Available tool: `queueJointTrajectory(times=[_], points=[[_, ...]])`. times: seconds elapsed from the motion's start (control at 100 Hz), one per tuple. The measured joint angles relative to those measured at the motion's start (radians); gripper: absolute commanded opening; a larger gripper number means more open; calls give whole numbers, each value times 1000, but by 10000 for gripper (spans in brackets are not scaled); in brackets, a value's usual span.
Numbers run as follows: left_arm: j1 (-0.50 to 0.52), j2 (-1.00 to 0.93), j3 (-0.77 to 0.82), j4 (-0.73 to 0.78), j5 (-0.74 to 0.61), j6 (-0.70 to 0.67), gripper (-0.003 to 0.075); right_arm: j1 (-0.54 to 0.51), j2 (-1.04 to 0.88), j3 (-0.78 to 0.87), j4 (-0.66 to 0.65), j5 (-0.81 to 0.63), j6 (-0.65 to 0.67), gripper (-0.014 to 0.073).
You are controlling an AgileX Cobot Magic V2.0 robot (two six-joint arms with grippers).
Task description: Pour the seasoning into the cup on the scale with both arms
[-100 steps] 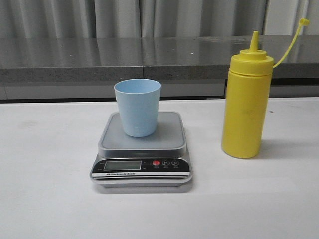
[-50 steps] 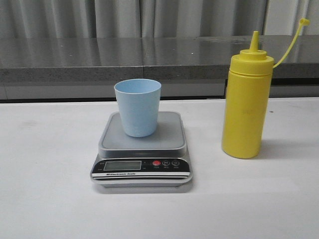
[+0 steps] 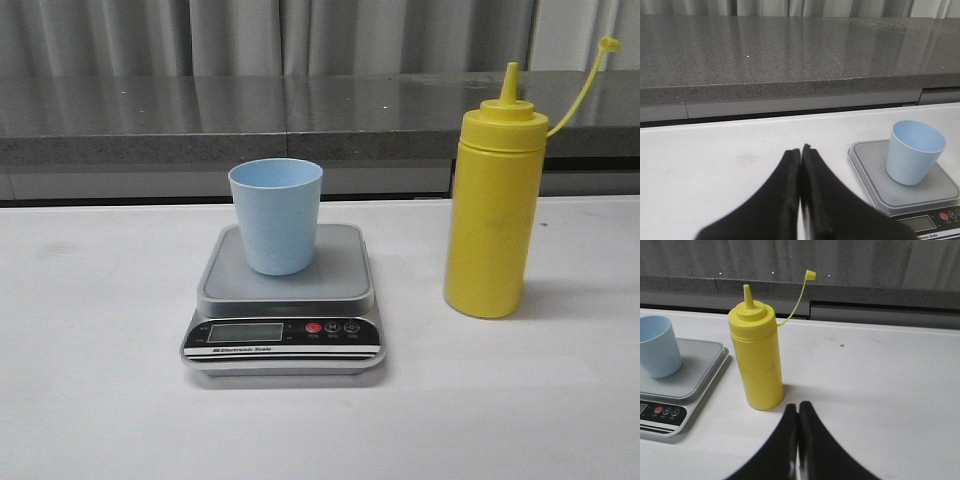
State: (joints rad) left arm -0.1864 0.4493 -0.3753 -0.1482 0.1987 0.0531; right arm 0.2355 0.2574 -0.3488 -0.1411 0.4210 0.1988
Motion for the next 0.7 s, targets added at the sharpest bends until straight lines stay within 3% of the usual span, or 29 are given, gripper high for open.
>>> queueJointTrajectory(times=[0.34, 0.7], points=[[0, 0, 0, 0, 0, 0, -20, -121, -251, 190, 0, -26, 0, -68], [0, 0, 0, 0, 0, 0, -20, -161, -267, 345, 0, -177, 0, -68]])
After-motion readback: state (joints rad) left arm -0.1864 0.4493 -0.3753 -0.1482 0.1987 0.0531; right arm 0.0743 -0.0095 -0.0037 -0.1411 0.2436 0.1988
